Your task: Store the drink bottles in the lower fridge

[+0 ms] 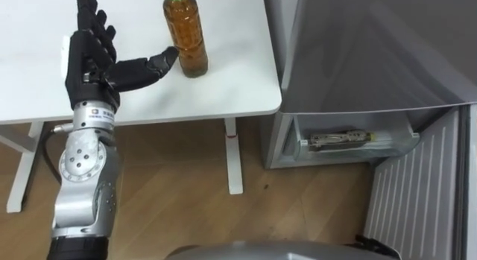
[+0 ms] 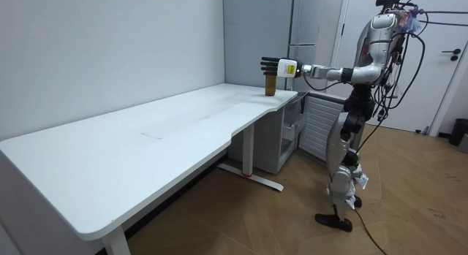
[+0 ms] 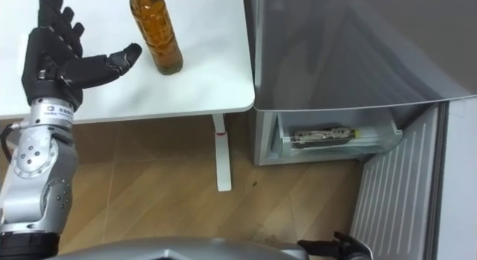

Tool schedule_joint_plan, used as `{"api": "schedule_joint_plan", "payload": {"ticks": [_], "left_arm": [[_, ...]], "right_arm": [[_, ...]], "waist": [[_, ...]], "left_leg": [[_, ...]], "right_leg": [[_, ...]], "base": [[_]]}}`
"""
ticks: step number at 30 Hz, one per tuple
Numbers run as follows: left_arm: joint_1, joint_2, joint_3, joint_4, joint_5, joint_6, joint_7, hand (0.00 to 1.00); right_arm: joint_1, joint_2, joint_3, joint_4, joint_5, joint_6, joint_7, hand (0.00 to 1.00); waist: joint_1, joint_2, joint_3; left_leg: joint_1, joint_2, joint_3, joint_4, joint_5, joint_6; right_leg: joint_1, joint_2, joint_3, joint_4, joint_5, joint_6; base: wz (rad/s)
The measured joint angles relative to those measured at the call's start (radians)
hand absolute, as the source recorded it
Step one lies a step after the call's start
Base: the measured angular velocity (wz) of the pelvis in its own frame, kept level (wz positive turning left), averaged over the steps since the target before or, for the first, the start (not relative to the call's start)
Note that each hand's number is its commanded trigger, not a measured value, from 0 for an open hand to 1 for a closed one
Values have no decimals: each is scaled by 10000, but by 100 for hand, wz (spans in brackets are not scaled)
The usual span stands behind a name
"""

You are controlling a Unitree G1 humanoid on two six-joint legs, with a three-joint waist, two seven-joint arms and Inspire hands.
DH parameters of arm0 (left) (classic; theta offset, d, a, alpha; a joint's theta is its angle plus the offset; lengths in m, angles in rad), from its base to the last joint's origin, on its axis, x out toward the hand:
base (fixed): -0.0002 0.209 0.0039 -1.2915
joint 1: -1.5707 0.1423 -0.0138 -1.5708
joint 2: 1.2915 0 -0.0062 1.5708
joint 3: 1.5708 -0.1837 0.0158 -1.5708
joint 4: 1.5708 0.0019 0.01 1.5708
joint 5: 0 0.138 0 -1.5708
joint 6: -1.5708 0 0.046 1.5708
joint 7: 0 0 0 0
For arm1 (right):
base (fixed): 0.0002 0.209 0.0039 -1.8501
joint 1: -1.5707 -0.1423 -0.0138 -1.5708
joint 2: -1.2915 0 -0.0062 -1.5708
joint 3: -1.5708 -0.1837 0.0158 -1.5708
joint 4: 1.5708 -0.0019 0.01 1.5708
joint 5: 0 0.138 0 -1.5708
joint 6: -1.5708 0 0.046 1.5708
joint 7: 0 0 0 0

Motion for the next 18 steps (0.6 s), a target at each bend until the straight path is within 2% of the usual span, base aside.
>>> {"api": "schedule_joint_plan", "payload": {"ticks": [3,7,11,18], "left_arm": [[-38,1,-39,14,-230,82,-78,0],[-509,3,-44,594,-431,155,-270,0],[-965,3,-22,1297,-570,368,-414,0],[-1209,3,-12,1627,-564,679,-542,0]], "right_arm": [[-8,-10,20,-14,29,0,-7,0],[-20,-17,15,-65,73,5,-112,0],[-26,0,-99,-79,52,32,-182,0],[-31,22,-199,-84,56,242,-228,0]], "waist": [[-34,30,24],[-181,103,62],[-273,140,56],[-298,136,58]], "left_leg": [[62,6,65,-11,-1,-1],[61,7,71,-15,-2,1],[86,7,95,-39,-2,1],[102,7,168,-86,-3,-1]], "right_leg": [[31,2,89,5,0,0],[34,3,92,12,2,-4],[17,5,116,15,3,-5],[-36,6,179,1,3,-4]], "base": [[-7],[0],[-2],[-3]]}}
